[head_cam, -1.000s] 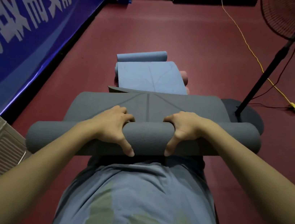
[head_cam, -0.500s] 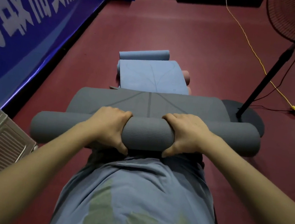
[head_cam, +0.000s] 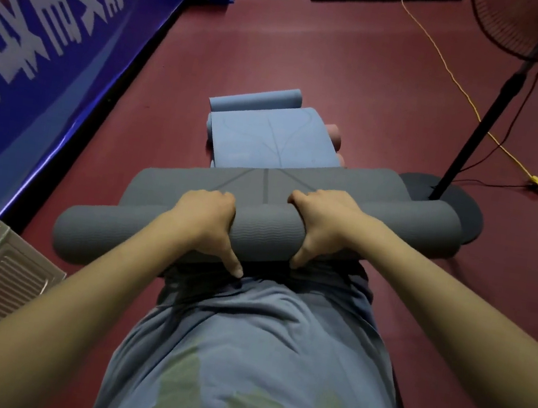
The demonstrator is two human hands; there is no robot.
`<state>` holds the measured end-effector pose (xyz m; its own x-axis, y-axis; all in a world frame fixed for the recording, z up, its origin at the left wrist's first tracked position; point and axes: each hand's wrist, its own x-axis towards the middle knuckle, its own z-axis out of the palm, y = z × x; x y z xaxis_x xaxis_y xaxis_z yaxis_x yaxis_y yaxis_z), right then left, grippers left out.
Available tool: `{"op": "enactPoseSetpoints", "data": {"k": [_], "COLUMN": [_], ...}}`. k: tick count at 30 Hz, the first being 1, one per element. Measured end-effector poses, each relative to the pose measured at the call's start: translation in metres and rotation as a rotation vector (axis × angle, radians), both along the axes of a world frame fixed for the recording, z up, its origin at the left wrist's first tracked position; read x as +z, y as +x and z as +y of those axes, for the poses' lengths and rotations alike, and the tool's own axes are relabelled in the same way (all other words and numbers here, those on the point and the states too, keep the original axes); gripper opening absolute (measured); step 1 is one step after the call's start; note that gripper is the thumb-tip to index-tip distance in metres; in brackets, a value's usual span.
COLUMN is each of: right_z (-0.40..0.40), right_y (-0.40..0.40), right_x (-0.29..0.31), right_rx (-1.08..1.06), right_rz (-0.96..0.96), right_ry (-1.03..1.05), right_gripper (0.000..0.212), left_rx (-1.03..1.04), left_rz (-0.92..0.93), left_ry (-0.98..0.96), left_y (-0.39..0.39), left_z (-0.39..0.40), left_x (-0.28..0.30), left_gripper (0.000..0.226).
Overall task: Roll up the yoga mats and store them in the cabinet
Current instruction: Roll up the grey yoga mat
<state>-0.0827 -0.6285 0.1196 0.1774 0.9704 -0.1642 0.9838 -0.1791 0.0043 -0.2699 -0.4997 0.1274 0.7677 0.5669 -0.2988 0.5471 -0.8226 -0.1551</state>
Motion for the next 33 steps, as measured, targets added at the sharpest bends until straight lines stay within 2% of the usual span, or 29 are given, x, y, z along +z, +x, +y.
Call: {"op": "enactPoseSetpoints", "data": {"k": [4, 6, 8, 14, 19, 22, 25, 28, 33], "right_z": [0.014, 0.016, 0.016, 0.013, 0.009, 0.016, 0.022, 0.03, 0.043], "right_y": [0.01, 0.013, 0.013, 0.011, 0.005, 0.009, 0.014, 0.017, 0.026], "right_x": [0.013, 0.013, 0.012, 0.0, -0.015, -0.01, -0.001, 0.01, 0.015], "right_rx": [-0.023, -0.03, -0.036, -0.04, -0.009, -0.003, -0.029, -0.056, -0.086], "right_rz": [0.099, 0.128, 0.145, 0.114, -0.011, -0.004, 0.021, 0.074, 0.193], "right_ry": [-0.102, -0.114, -0.114, -0.027, 0.129, 0.089, 0.008, -0.075, -0.157], "right_gripper": [0.113, 0.113, 0.11, 0.108, 0.101, 0.098, 0.106, 0.112, 0.105], "left_rx": [-0.027, -0.058, -0.075, -0.144, -0.1, -0.065, -0.011, 0.036, 0.023], "left_rz": [-0.109, -0.153, -0.16, -0.017, 0.037, 0.021, 0.017, -0.067, -0.179], "left_ry": [0.045, 0.037, 0.034, 0.104, -0.057, -0.102, -0.128, -0.159, -0.038], "left_y": [0.005, 0.004, 0.004, 0.015, 0.03, 0.032, 0.032, 0.029, 0.021], "left_z": [-0.005, 0.0, 0.003, 0.018, 0.028, 0.031, 0.03, 0.027, 0.019], "left_x": [-0.012, -0.016, -0.015, 0.005, 0.02, 0.017, 0.012, 0.008, -0.012], "left_gripper": [0.107, 0.114, 0.112, 0.095, 0.088, 0.09, 0.093, 0.102, 0.103]}}
